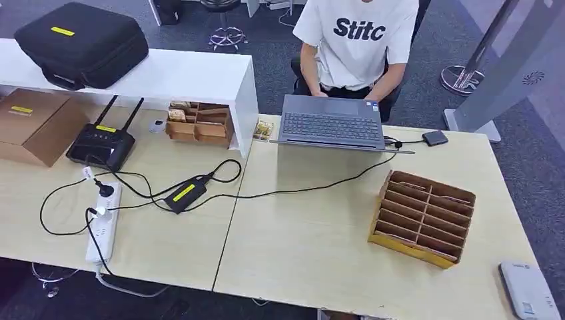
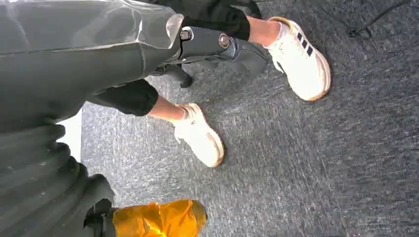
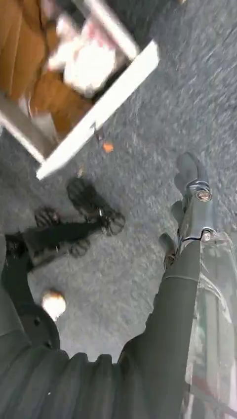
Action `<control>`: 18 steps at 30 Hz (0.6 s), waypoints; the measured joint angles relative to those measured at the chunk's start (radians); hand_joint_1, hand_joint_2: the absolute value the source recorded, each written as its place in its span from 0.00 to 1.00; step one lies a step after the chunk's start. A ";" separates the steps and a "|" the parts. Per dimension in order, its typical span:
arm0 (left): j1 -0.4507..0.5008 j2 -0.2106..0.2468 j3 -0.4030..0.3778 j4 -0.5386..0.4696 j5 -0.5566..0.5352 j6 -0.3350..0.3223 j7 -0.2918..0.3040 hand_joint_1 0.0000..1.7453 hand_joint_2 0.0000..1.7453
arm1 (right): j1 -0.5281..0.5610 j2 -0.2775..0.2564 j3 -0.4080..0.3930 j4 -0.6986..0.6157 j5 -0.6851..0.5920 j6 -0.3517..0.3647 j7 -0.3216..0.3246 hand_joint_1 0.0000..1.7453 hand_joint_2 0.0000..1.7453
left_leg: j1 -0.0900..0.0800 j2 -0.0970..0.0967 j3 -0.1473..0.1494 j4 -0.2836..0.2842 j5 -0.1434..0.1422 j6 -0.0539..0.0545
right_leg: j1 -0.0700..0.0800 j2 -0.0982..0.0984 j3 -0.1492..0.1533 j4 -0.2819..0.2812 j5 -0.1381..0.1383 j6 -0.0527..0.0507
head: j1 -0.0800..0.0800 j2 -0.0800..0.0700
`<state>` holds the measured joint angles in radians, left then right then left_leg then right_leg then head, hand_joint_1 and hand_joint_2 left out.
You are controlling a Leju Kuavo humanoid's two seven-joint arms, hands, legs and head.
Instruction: Pass the card to the sensor for recognition and then transmit it.
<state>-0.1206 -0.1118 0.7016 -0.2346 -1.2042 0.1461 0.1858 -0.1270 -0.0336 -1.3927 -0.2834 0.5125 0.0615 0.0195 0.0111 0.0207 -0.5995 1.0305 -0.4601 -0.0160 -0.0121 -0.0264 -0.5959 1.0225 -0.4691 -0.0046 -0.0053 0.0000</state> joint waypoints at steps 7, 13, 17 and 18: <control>-0.027 -0.004 -0.036 0.000 -0.027 -0.035 0.029 0.00 1.00 | 0.010 -0.003 0.276 0.043 0.305 0.031 0.076 0.00 0.00 | 0.000 -0.001 0.000 0.000 0.000 0.000 | 0.000 -0.001 0.000 0.001 0.000 0.000 | -0.001 0.000; -0.021 -0.005 -0.039 0.000 -0.002 -0.009 0.019 0.00 1.00 | 0.012 -0.017 0.278 0.043 0.234 -0.102 0.077 0.00 0.00 | 0.000 0.000 0.000 0.000 0.000 0.000 | 0.000 0.000 0.000 0.000 0.000 0.000 | 0.000 0.000; -0.021 -0.005 -0.045 0.000 -0.002 -0.010 0.019 0.00 1.00 | 0.012 -0.011 0.294 0.050 0.256 -0.084 0.095 0.00 0.00 | 0.000 0.000 0.000 0.000 0.000 0.000 | 0.000 0.000 -0.001 0.000 0.000 0.000 | -0.001 0.000; -0.021 -0.005 -0.048 0.000 -0.002 -0.010 0.019 0.00 1.00 | 0.012 -0.008 0.294 0.051 0.257 -0.083 0.096 0.00 0.00 | 0.000 0.000 0.000 0.000 0.000 0.000 | 0.000 0.000 -0.001 0.000 0.000 0.000 | -0.001 0.000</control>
<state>-0.1418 -0.1167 0.6539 -0.2346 -1.2062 0.1362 0.2049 -0.1153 -0.0416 -1.0983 -0.2319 0.7698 -0.0217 0.1152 0.0109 0.0203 -0.5996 1.0304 -0.4604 -0.0156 -0.0124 -0.0266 -0.5965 1.0228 -0.4694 -0.0045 -0.0065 0.0000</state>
